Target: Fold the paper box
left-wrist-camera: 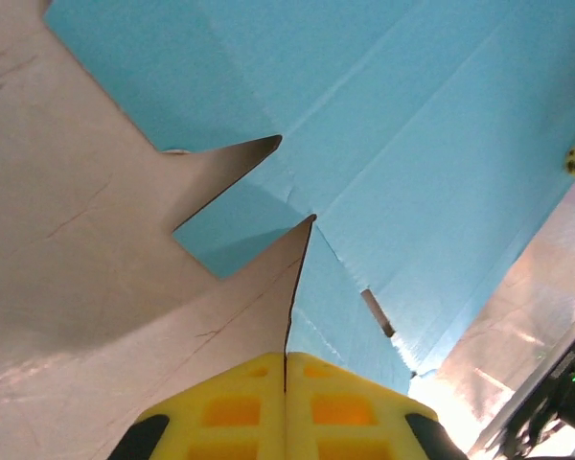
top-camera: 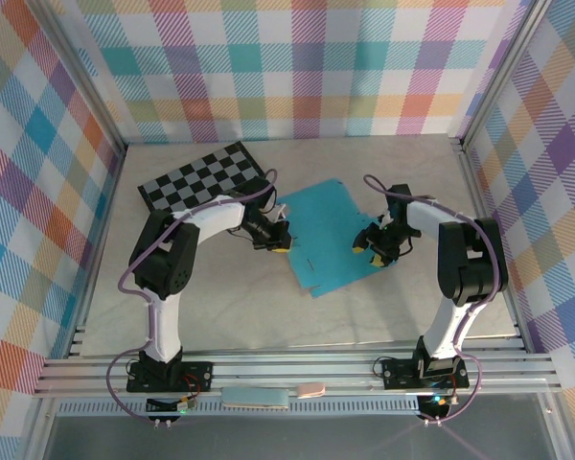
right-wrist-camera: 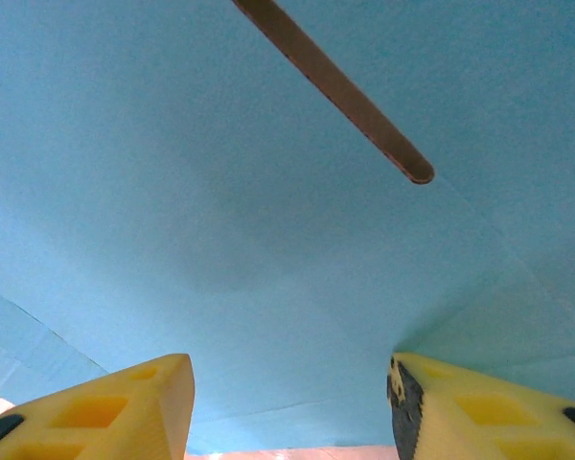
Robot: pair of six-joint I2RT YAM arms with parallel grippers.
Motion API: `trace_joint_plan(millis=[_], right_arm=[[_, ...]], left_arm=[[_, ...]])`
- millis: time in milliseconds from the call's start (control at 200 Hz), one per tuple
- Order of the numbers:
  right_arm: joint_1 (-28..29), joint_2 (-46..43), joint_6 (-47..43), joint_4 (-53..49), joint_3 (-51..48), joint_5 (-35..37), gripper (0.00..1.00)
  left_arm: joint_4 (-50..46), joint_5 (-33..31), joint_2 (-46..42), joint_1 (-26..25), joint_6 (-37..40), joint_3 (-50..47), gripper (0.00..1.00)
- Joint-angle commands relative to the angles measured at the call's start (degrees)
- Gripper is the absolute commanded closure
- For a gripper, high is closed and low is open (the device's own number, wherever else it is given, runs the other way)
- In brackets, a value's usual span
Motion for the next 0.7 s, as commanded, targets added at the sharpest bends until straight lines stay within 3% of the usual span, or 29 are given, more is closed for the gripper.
trace_joint_plan(millis=[0, 285, 440, 565, 695], right_arm=[[0.1, -4.0, 0.0, -1.8, 1.8, 0.9, 0.45], [-0.7, -23.3, 12.7, -1.2, -4.5, 5.4, 0.41], [-2.8, -33.0, 20.2, 4.8, -12.1, 4.0, 0.30], [-5.5, -32.8, 28.3, 16.4, -17.9, -4.4, 0.27], [-5.9, -27.6, 33.7, 25.7, -18.4, -7.4, 0.27]], left_arm=[[1.3, 1.8, -1.8, -0.5, -5.2, 0.7, 1.00], [11.4, 1.3, -6.0, -0.2, -28.9, 0.1, 1.00], [16.2, 3.0, -5.9, 0.1, -38.3, 1.7, 1.00], [19.3, 4.6, -5.4, 0.1, -42.0, 2.8, 1.00], [19.9, 5.3, -5.6, 0.2, -43.1, 3.8, 1.00]])
